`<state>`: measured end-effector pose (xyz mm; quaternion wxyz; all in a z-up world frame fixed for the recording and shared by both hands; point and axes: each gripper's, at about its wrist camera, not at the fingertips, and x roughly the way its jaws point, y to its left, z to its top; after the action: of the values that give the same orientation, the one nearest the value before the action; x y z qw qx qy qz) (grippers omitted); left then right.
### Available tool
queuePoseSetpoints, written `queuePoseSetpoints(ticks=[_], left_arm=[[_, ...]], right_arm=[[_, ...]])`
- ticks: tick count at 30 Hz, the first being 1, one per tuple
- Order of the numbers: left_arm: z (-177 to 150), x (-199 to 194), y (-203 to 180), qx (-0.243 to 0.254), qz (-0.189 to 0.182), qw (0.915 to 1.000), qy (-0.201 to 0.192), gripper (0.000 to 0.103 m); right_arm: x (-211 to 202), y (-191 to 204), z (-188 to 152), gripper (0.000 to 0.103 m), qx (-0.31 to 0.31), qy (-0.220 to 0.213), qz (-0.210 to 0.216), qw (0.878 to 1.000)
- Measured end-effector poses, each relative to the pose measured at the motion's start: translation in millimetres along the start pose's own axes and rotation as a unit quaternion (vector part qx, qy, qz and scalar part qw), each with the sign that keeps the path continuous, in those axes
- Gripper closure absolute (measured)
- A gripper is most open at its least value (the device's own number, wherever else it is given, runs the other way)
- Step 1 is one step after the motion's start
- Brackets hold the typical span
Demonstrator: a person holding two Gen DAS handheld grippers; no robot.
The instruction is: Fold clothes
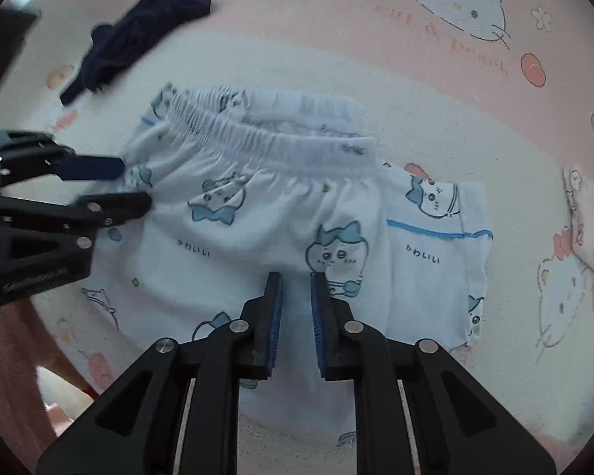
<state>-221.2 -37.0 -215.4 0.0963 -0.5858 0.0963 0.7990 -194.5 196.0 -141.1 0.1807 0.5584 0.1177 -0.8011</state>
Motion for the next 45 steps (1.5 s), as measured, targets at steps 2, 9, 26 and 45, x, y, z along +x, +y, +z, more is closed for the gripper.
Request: queuePoseSetpoints(ticks=[2,9,26,45], left_arm=[[2,-7,26,-0.039,0.035,0.9986,-0.006,0.060],[21,-16,-4,-0.044,-0.109,0.9909,-0.066,0.063],[21,-13,-14,-0.030,-0.118,0.9894,-0.080,0.061],[-25,-28,-80,0.018,-0.070,0.9965,-0.043,0.056]], right_arm=[[-5,-28,-4,0.103,0.039,0.008,-0.008,0.999],[-24,-31,9,0.092,0.077,-0.041,0.048,0.995],[-12,-13,16,0.088,0.070,-0.017,0.074,0.995],[-1,26,-32,0.082,0.098,0.010,0.071,0.993]])
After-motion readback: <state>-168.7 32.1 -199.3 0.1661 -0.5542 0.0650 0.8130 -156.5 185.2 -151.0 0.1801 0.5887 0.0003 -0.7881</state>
